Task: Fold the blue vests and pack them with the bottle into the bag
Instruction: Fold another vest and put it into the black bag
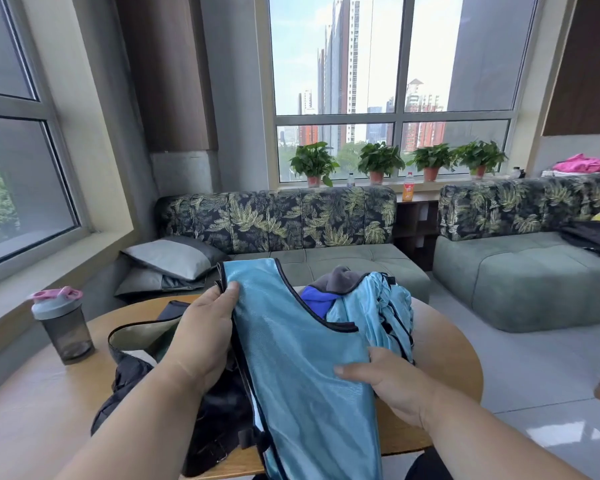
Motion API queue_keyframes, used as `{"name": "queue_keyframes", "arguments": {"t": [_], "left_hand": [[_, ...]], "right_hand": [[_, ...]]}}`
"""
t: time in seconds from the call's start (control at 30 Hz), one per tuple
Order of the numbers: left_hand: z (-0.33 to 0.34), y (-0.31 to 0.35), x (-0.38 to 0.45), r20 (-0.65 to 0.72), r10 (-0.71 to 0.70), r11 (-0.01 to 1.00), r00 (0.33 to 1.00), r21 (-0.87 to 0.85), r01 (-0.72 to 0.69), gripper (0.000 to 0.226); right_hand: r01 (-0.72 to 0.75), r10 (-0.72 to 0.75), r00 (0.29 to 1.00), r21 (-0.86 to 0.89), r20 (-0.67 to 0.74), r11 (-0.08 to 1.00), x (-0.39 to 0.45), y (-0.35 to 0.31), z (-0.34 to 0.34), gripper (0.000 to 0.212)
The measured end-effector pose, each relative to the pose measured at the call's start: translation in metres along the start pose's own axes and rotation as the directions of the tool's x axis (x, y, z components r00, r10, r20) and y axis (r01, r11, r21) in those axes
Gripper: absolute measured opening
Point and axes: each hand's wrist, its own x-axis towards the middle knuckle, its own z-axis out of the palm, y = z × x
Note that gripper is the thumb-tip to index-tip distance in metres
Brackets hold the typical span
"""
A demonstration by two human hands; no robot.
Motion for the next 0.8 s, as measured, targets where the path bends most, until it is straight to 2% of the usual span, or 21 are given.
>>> {"name": "queue_keyframes", "arguments": {"t": [0.07,0.13,0.2,0.27,0.3,0.33,0.4,0.53,0.6,0.73,0.8], "left_hand": [[0.003,0.001,0.0,0.018,-0.002,1.0,1.0,-0.014,0.003,0.027],[-0.001,0.0,0.005,0.006,-0.023,0.996,1.0,-0.083,0.023,0.031],[-0.007,-0.002,0.009,0.012,-0.048,0.979,0.999,-0.197,0.05,0.041],[-0.01,-0.008,0.009,0.031,-0.118,0.959,0.992,-0.254,0.122,0.057],[-0.01,-0.013,0.005,0.053,-0.173,0.951,0.983,-0.249,0.181,0.063],[-0.009,-0.02,0.001,0.11,-0.238,0.932,0.965,-0.254,0.259,0.067],[-0.008,-0.037,-0.006,0.259,-0.325,0.881,0.91,-0.267,0.391,0.071],[-0.006,-0.069,-0.017,0.365,-0.414,0.822,0.834,-0.244,0.515,0.077],[-0.001,-0.077,-0.023,0.412,-0.434,0.802,0.801,-0.227,0.552,0.071],[0.002,-0.082,-0.025,0.433,-0.45,0.812,0.781,-0.165,0.56,0.048],[0.001,-0.081,-0.022,0.447,-0.449,0.816,0.774,-0.148,0.559,0.05]], "right_hand": [[-0.005,0.008,1.0,0.122,-0.023,0.993,0.001,0.001,0.0,0.057],[-0.011,0.031,0.998,0.331,-0.058,0.944,0.003,-0.001,0.002,0.061],[-0.029,0.042,0.999,0.423,-0.021,0.905,0.0,-0.004,0.008,0.049],[-0.034,0.043,0.999,0.429,-0.011,0.903,-0.005,-0.011,0.017,0.021],[-0.032,0.045,0.999,0.425,-0.021,0.905,-0.008,-0.015,0.021,0.017],[-0.029,0.04,0.999,0.428,-0.017,0.903,-0.008,-0.018,0.024,0.019],[-0.023,0.027,1.0,0.438,-0.004,0.899,-0.005,-0.024,0.03,0.035],[0.005,0.015,0.999,0.489,-0.037,0.872,0.005,-0.035,0.034,0.045],[0.033,-0.01,0.999,0.499,-0.049,0.866,0.007,-0.041,0.035,0.047],[0.066,-0.038,0.997,0.494,-0.067,0.867,0.013,-0.051,0.036,0.044],[0.078,-0.051,0.996,0.486,-0.069,0.87,0.014,-0.055,0.034,0.046]]}}
